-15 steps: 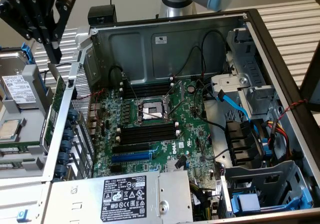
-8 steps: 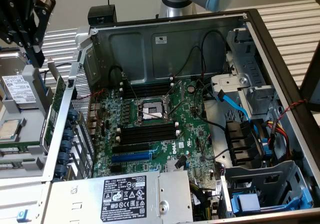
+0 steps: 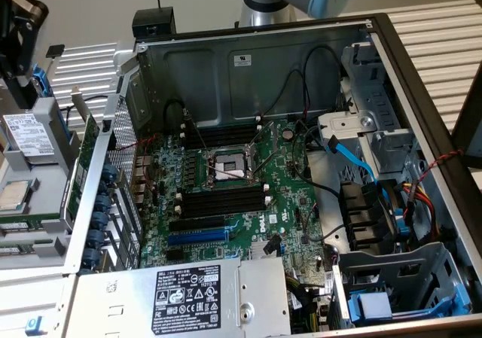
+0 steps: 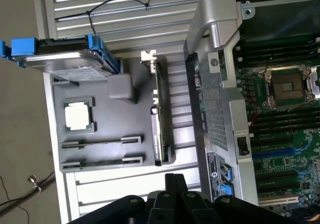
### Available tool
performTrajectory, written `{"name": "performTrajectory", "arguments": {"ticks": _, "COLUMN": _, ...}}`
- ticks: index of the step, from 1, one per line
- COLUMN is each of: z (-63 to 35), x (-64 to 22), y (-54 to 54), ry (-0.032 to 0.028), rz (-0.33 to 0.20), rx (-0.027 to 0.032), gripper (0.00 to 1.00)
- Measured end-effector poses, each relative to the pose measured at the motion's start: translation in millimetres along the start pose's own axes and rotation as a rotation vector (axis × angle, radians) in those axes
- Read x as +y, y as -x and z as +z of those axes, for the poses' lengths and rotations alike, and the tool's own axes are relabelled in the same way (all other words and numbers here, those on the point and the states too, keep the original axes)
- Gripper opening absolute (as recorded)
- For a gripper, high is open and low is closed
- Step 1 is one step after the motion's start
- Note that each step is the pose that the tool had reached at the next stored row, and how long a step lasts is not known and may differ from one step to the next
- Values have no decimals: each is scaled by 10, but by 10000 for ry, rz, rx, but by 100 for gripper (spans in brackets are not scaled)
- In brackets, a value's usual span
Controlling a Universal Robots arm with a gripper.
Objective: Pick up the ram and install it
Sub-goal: 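Reach for the ram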
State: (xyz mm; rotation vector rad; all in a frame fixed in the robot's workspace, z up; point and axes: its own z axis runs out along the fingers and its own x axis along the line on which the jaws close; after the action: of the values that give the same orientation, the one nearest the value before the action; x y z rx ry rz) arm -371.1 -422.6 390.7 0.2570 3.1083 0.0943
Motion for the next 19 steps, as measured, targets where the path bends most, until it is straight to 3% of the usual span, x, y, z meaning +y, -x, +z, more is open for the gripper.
{"name": "performTrajectory", "arguments": {"ticks": 4, "z": -1, "x": -39, "y": -174, "ry": 14, "rz": 0, "rx": 14, "gripper": 11}}
{"name": "performTrajectory", "arguments": {"ticks": 8, "z": 4, "x": -70, "y": -356, "ry": 2, "rz": 5, "rx": 82, "gripper": 11}}
{"name": "performTrajectory", "arguments": {"ticks": 12, "z": 31, "x": -95, "y": -536, "ry": 1, "rz": 4, "rx": 86, "gripper": 11}}
{"name": "performTrajectory", "arguments": {"ticks": 15, "z": 53, "x": -76, "y": -666, "ry": 1, "rz": 5, "rx": 87, "gripper": 11}}
{"name": "performTrajectory", "arguments": {"ticks": 19, "z": 68, "x": 3, "y": -740, "ry": 1, "rz": 4, "rx": 85, "gripper": 11}}
